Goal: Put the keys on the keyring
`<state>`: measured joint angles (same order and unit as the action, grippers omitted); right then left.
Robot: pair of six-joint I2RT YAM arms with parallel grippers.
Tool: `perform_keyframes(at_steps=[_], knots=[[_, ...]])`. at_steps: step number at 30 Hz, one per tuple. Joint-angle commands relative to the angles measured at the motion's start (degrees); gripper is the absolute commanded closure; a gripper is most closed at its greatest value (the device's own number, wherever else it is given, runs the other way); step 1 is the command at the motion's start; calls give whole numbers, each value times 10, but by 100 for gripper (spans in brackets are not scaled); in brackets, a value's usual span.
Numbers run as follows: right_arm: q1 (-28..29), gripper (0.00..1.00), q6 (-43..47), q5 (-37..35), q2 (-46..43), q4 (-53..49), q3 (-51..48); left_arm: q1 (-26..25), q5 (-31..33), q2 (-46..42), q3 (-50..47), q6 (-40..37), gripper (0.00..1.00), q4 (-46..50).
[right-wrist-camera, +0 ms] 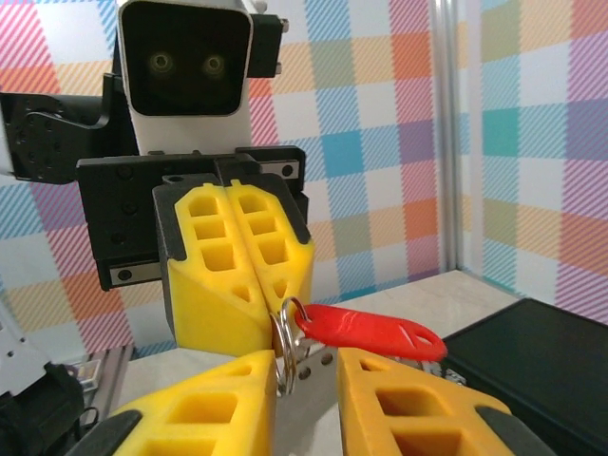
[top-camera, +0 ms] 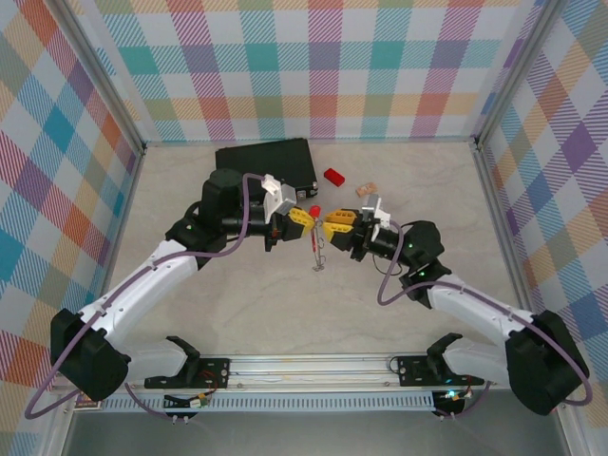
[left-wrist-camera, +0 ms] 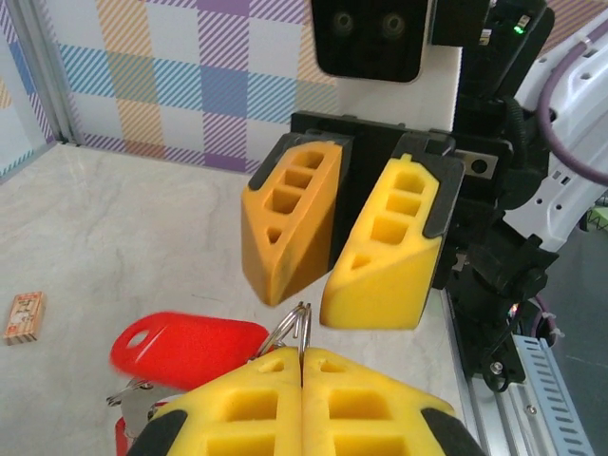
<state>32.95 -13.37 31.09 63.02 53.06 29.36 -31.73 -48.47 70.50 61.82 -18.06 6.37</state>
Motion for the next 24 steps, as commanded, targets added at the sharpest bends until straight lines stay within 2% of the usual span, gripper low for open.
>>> perform_keyframes(at_steps=[1, 5, 9, 11, 24], knots=[[-3, 75, 21, -50, -38, -44, -29, -2, 2, 1, 29, -22, 100, 18], [-3, 71, 33, -77, -79, -95, -44, -2, 2, 7, 37, -32, 100, 37], [-4, 65, 44, -108, -113, -193, -25, -2, 10, 17, 67, -67, 100, 114], [-5, 59, 40, -120, -121, -196, -27, -2, 10, 22, 73, -73, 100, 131], [-14, 55, 30, -127, -101, -196, -15, -3, 41, 32, 95, -126, 100, 205]])
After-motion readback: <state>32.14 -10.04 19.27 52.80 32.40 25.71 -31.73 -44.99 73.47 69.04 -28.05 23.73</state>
